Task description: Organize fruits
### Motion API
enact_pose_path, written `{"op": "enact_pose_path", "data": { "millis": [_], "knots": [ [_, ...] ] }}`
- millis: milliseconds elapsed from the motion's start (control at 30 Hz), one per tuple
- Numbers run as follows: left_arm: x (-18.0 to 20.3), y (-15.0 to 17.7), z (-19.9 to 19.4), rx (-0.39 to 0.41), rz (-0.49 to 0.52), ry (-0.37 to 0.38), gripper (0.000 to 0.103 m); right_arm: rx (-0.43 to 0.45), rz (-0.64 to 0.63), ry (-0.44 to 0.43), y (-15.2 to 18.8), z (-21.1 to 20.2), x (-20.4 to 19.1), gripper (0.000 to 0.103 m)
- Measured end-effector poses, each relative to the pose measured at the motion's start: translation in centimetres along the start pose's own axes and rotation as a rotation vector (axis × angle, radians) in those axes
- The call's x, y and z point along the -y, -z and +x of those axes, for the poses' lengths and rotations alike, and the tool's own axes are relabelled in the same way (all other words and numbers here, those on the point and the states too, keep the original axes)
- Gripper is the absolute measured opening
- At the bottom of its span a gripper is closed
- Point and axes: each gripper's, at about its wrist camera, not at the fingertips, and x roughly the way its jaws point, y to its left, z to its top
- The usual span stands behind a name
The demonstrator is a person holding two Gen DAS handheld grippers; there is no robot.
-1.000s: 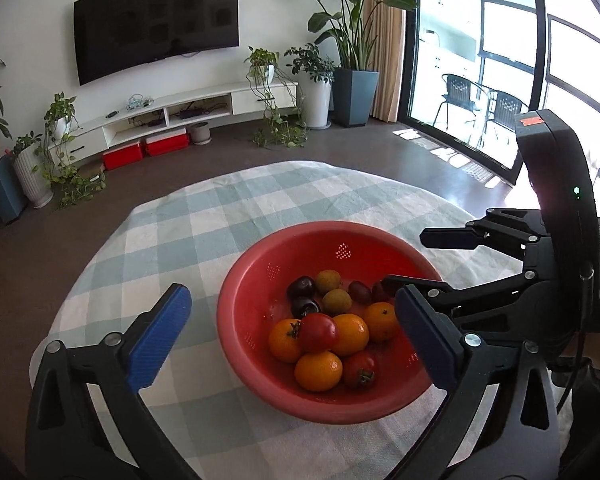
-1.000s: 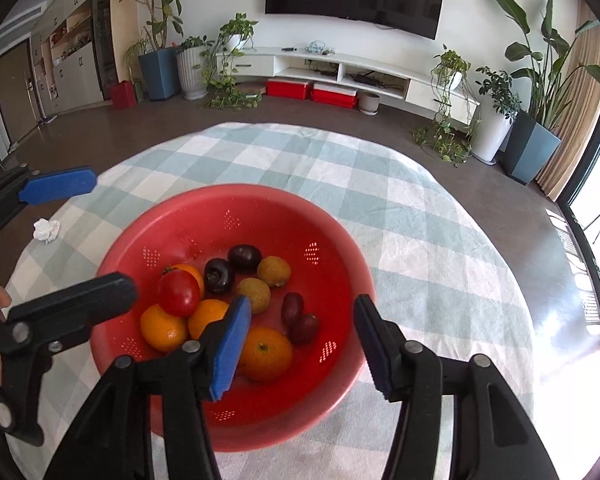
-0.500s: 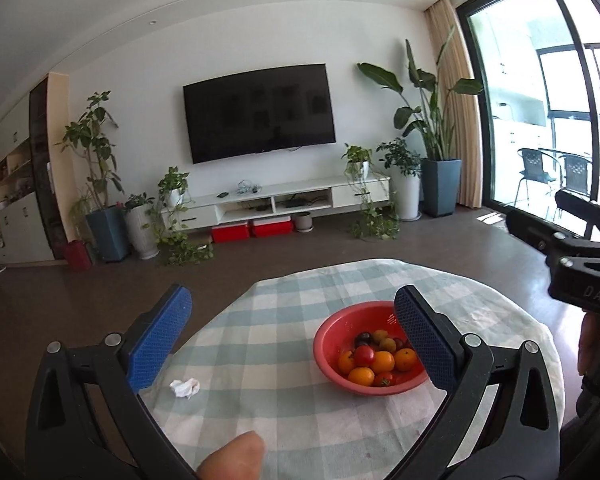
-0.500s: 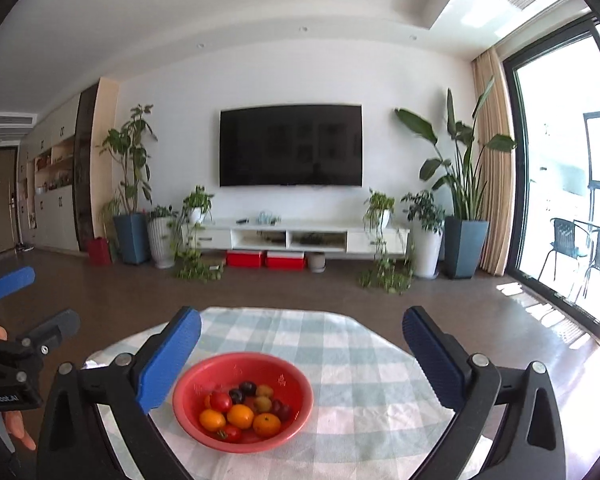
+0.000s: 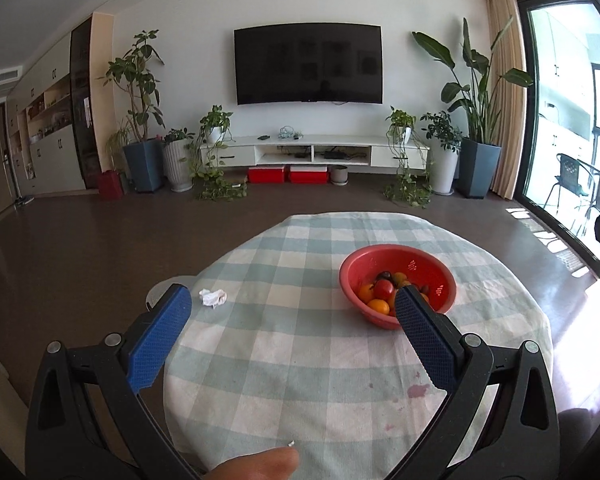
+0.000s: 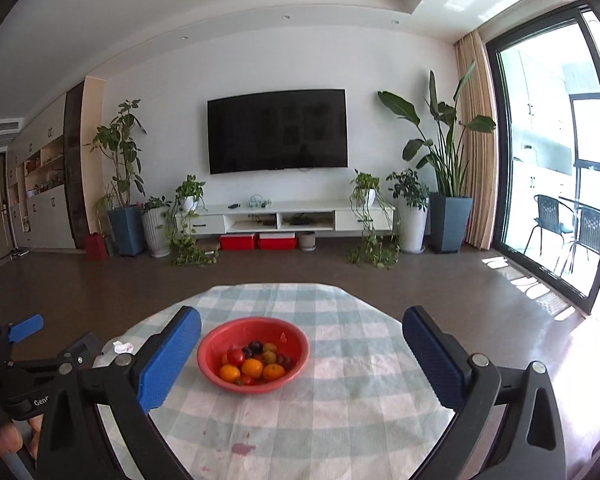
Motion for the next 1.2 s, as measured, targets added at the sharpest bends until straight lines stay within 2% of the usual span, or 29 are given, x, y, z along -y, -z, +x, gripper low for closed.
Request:
{"op": "enact_pose_path", "data": {
  "millis": [233, 533, 633, 867, 1200],
  "knots": [
    [0.1, 2.7, 1.0, -0.072, 0.004, -0.002, 0.103, -0.094, 0.016, 0.020, 4.8, 0.6, -0.2, 0.103],
    [1.8, 6.1, 3.9, -0.151, 0.029, 0.021, 0.103, -0.157, 0.015, 0.027, 9.0, 2.2, -0.9, 0.103],
    [2.5, 7.4, 5.0, -0.188, 0.041, 0.024, 0.103, -0.203, 0.021, 0.015, 10.4, 3.0, -1.1, 0.103],
    [3.6, 9.5, 6.5, -0.219, 0.047, 0.059, 0.103, -0.244, 0.017, 0.015, 11.5, 3.6, -1.4, 0.103],
    [2.9, 11.8, 8.2, -0.276, 0.012, 0.076, 0.103, -0.315, 0.028, 0.019, 12.9, 4.2, -1.5, 0.103]
  ]
}}
